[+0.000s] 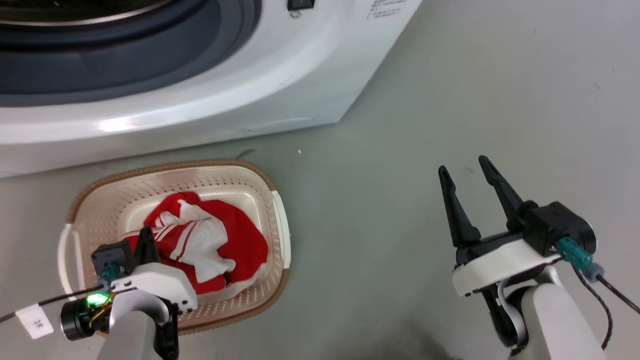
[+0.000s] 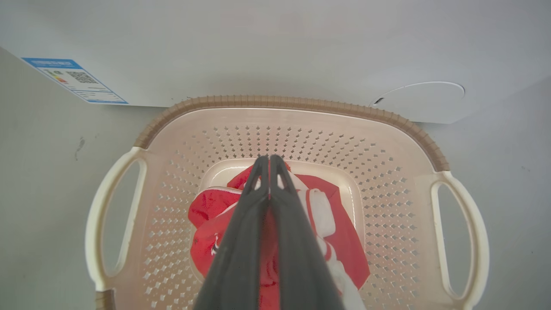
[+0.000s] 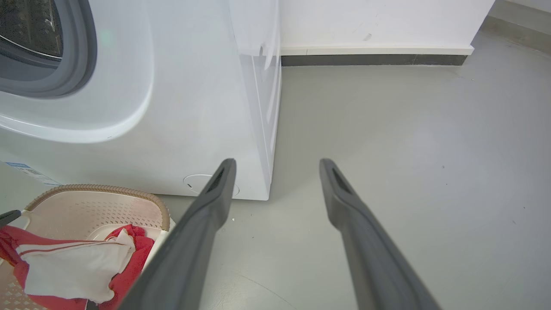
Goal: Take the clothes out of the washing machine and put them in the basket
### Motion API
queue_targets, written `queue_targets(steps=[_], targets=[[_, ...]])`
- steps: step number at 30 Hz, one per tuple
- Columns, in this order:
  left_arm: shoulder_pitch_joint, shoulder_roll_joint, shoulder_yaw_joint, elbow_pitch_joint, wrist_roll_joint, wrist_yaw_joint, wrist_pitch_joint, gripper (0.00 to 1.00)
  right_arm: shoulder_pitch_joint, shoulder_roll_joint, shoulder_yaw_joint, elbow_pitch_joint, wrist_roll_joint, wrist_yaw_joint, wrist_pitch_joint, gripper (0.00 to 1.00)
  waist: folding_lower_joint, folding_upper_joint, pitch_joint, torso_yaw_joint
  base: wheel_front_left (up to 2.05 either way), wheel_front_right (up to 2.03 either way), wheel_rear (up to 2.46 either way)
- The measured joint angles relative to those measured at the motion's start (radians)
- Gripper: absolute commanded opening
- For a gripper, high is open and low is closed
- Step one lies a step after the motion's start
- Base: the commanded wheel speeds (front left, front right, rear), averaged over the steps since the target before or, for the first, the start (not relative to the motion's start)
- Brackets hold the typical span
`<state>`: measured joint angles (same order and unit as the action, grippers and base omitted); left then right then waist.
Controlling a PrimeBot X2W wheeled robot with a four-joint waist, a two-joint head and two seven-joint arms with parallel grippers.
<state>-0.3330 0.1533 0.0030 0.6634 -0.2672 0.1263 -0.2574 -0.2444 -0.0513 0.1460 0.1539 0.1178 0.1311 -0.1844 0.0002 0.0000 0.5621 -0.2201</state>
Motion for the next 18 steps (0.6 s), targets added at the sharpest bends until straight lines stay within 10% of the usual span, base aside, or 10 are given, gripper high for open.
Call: queue_targets(steps=[18], targets=[[-0.208, 0.089, 0.049, 0.296, 0.030, 0.009, -0.006, 0.00, -0.126, 0.000, 0.083, 0.093, 0.077, 0.000, -0.070, 1.00, 0.0000, 0.0000, 0.269, -0.120, 0.00, 0.00, 0.00]])
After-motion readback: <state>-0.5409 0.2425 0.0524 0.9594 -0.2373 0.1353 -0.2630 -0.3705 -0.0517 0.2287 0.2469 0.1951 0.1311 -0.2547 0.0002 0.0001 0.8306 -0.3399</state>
